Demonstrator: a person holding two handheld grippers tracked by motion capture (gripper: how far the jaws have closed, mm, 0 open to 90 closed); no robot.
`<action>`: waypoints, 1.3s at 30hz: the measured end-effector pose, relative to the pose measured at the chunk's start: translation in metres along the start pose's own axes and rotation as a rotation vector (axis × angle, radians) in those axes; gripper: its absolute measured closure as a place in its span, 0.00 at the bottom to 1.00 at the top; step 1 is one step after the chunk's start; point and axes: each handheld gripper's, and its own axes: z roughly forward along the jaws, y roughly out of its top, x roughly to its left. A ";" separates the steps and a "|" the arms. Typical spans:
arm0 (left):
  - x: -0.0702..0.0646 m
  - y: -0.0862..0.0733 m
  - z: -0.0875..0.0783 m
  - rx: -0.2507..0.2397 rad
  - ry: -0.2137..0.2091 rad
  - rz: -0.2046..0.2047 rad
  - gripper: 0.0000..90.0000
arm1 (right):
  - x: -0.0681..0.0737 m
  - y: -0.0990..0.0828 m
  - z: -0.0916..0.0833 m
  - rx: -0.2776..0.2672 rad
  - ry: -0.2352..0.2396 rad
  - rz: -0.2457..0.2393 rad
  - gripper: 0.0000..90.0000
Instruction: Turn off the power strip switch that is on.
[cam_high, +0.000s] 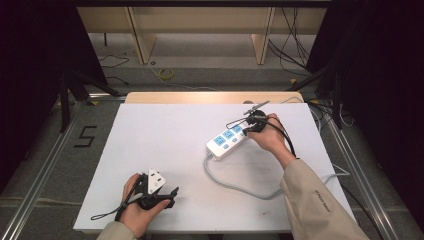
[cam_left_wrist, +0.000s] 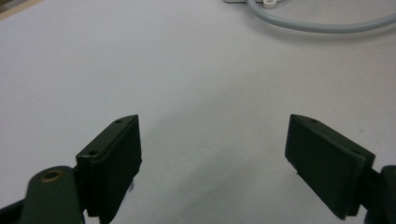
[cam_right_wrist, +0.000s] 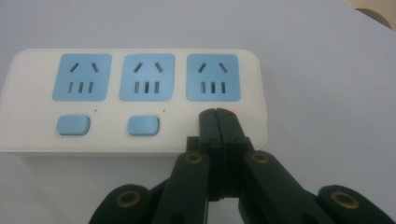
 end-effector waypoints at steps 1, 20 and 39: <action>0.000 0.000 0.000 0.000 -0.001 0.000 0.20 | 0.000 0.000 0.001 -0.002 0.001 0.002 1.00; 0.000 0.000 0.000 0.002 -0.001 0.001 0.20 | -0.001 0.007 0.005 -0.001 -0.008 0.002 1.00; 0.001 0.000 0.000 -0.001 -0.001 0.000 0.20 | 0.001 0.013 0.011 0.013 -0.014 0.002 1.00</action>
